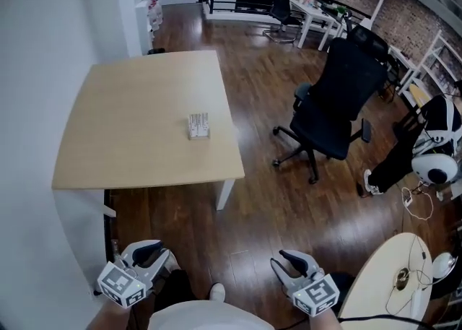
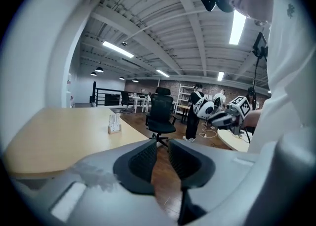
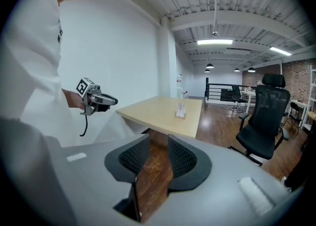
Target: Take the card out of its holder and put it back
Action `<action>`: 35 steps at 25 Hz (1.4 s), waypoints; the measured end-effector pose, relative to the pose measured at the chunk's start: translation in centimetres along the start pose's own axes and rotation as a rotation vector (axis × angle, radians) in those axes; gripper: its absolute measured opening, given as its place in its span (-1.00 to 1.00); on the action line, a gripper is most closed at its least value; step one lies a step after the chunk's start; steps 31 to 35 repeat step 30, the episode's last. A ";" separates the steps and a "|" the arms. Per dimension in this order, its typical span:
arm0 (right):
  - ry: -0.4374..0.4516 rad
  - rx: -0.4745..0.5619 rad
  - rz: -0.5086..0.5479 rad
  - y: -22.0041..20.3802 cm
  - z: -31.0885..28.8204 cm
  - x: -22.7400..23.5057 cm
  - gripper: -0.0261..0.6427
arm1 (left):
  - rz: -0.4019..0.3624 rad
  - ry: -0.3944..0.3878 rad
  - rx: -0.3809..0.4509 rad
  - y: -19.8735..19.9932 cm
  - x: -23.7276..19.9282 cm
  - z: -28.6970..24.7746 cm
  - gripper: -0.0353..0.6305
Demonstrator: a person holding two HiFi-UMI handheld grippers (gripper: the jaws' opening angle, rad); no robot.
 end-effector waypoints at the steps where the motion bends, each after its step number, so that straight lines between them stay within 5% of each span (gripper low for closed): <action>1: 0.004 0.007 0.001 -0.1 0.8 -0.2 -0.56 | 0.003 0.009 0.001 -0.3 1.1 0.7 -0.65; 16: -0.002 0.076 0.047 -0.5 6.1 -4.1 -0.57 | -0.051 -0.008 0.020 -0.6 7.9 2.8 -0.65; 35: -0.016 0.102 0.056 0.2 6.7 -5.2 -0.57 | -0.086 -0.039 0.026 0.7 8.4 2.8 -0.65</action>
Point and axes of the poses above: the fingertips, and each gripper's own axes: z backward along the fingers, x to its right, y out of its top, the point moved 5 cm from there along z, backward along the fingers, and after that the axes turned 4 degrees about z, right-handed, at the moved point
